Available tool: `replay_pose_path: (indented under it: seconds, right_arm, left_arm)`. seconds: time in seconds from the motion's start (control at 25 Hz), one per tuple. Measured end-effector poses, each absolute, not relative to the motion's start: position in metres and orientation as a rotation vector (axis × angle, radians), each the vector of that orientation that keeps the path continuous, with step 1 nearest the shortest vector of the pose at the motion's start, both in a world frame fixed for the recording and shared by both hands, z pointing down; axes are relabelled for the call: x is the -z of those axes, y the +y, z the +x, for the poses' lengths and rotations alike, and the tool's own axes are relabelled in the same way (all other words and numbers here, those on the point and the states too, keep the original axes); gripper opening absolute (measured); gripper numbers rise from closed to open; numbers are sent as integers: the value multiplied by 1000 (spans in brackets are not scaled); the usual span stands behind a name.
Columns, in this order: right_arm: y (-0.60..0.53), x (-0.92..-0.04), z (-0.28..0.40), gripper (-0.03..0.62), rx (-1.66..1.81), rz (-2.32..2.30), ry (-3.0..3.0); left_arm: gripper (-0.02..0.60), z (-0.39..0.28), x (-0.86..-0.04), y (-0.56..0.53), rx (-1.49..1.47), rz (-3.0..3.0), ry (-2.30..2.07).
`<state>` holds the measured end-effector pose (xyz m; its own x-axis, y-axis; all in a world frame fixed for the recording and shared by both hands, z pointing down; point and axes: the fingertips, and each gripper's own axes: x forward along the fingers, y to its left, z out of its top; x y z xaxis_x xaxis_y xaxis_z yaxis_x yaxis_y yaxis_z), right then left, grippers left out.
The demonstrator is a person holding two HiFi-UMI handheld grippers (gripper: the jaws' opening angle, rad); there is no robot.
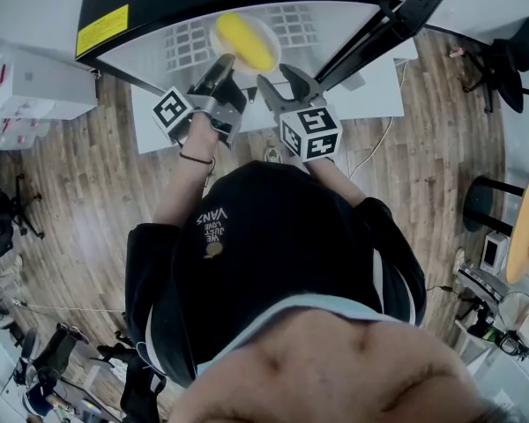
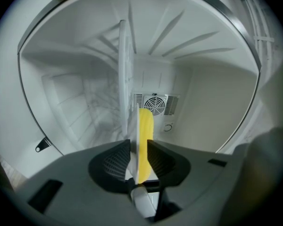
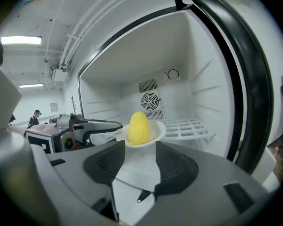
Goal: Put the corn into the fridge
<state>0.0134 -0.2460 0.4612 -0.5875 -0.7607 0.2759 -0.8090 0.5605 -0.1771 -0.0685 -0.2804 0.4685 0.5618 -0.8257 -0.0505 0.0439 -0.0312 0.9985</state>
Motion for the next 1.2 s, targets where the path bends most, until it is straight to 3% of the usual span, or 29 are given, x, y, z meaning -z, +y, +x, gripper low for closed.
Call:
replay_pose_path:
  seconds: [1.2]
  right_arm:
    - [-273,-462,7,195,-419,1295,-2626]
  left_arm:
    - [87,-67,-475,-278,786,1446,-715]
